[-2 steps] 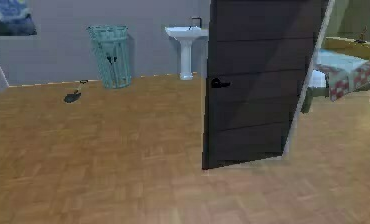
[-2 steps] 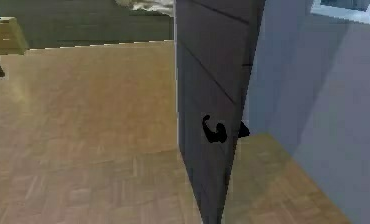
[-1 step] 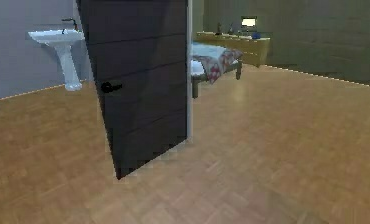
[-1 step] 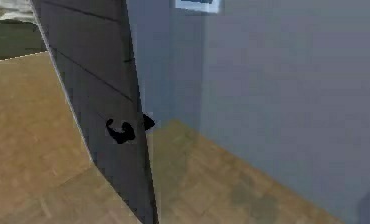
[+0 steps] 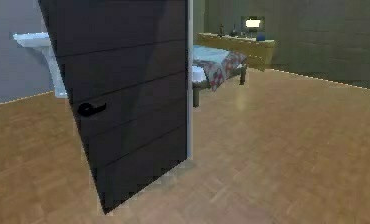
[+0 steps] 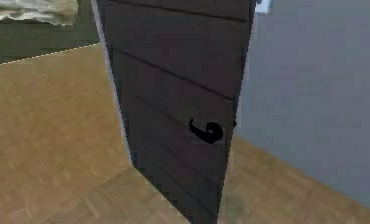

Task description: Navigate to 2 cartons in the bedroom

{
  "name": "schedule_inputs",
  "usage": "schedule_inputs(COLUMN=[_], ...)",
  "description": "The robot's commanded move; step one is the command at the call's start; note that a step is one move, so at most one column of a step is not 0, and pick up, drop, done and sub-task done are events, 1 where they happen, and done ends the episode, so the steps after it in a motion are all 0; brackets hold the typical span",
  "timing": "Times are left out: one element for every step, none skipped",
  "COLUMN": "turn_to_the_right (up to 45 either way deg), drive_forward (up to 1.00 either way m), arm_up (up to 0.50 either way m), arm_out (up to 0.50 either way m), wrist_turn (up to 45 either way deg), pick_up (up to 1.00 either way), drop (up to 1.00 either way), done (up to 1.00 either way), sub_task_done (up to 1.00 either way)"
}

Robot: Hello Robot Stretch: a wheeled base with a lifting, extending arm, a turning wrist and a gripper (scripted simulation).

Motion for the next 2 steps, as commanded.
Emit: schedule_inputs(turn_to_the_right=[42.0, 0.0], drive_forward=[0.0, 1.0], arm_up=[0.0, 0.0], arm_out=[0.0, 0.0], wrist_turn=[0.0, 0.0], pick_up=[0.0, 0.0], drop=[0.0, 0.0], done=[0.0, 0.0], sub_task_done=[0.0, 0.0])
